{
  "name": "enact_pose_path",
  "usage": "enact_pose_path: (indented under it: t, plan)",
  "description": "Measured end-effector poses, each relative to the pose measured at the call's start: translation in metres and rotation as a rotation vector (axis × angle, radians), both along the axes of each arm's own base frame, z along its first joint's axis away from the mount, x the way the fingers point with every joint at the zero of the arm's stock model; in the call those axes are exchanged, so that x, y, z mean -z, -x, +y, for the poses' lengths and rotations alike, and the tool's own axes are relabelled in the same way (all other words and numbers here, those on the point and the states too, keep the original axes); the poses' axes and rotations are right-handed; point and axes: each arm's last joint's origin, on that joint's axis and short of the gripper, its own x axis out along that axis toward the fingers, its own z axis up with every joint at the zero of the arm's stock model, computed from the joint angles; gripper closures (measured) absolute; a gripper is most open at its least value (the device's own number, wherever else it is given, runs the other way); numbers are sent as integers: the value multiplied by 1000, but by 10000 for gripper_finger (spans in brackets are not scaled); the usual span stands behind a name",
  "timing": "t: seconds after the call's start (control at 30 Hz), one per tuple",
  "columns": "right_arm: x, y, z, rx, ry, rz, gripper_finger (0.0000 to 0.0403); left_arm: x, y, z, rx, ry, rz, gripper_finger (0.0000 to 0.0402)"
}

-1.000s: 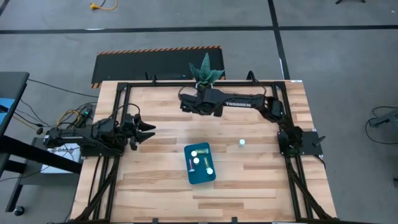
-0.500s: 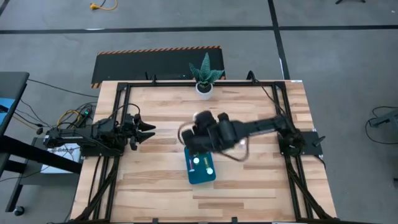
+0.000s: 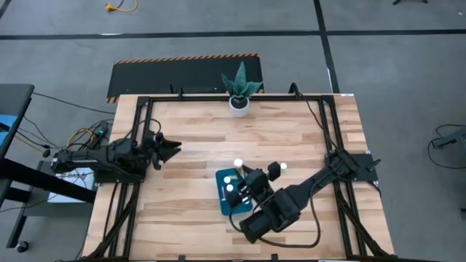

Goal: Pick and place pill bottles into a basket
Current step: Put the yellow pill bottle into the blue bin

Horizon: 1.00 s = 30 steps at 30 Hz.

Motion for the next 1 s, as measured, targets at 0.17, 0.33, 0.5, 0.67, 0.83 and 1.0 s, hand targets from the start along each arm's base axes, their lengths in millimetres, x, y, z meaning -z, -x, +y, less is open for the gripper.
enact_pose_path:
  t: [0.17,0.33,0.5,0.67,0.83,1.0]
  plan:
    - [13,-14,3,1,-46,-80,310,-4,1,3,-85,95,-56,216]
    - [20,-37,0,-32,-80,-125,310,-4,2,5,-171,196,-95,216]
    - [15,-54,-11,-81,-80,-105,310,-5,2,5,-153,149,-82,216]
    - [14,-61,-23,-82,-45,-69,310,-1,2,6,-215,118,-37,216]
    - [13,-64,-29,-65,-53,-83,310,-3,3,7,-254,205,-79,216]
    - [14,-66,-33,-66,-40,-63,310,-3,2,6,-195,216,-85,216]
